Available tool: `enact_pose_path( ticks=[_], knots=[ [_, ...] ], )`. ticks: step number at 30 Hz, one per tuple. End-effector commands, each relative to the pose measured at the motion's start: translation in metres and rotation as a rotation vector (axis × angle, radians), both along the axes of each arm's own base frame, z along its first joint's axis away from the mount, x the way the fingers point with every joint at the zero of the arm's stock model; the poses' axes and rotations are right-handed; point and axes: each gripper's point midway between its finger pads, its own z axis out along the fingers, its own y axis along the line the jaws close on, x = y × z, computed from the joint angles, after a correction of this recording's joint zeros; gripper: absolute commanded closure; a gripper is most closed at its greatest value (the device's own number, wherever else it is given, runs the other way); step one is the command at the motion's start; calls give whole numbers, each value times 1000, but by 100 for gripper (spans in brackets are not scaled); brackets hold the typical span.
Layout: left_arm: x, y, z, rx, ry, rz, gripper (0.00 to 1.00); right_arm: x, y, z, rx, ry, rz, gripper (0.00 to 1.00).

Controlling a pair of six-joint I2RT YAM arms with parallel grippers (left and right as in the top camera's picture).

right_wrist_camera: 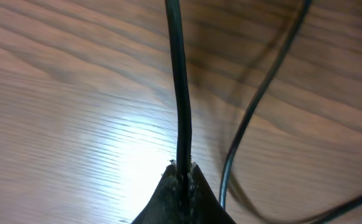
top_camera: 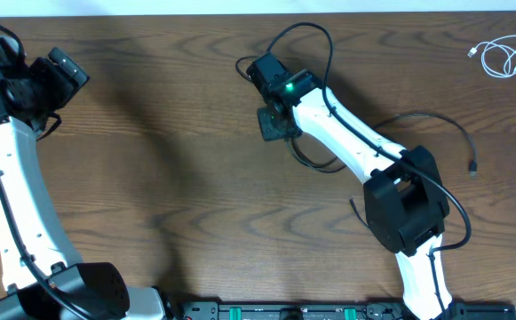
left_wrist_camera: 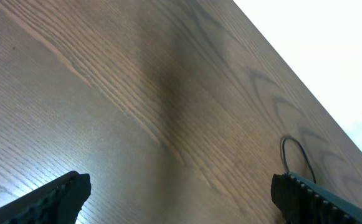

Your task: Untangle cables

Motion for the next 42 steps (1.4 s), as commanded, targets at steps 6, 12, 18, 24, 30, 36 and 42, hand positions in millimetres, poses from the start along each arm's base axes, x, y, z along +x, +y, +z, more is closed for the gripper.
enact_pose_path(
  ticks=[6,12,18,24,30,36,42],
  knots=[
    [-1,2,-6,7,18,-11,3,3,-53,-6,-201,-3,-74,99],
    [-1,1,-6,7,18,-11,3,-1,-73,-17,-241,43,-49,75],
    [-1,1,-6,7,19,-11,3,-5,-86,-25,-260,75,-57,52],
    [-1,1,-6,7,18,-11,3,-19,-83,-54,-214,132,1,46],
    [-1,1,-6,7,18,-11,3,-26,-82,-73,-154,166,22,49],
    [-1,1,-6,7,19,-11,3,-37,-79,-84,-110,207,40,68],
    [-2,1,-6,5,21,-11,3,-48,-81,-91,-107,247,42,99]
  ],
)
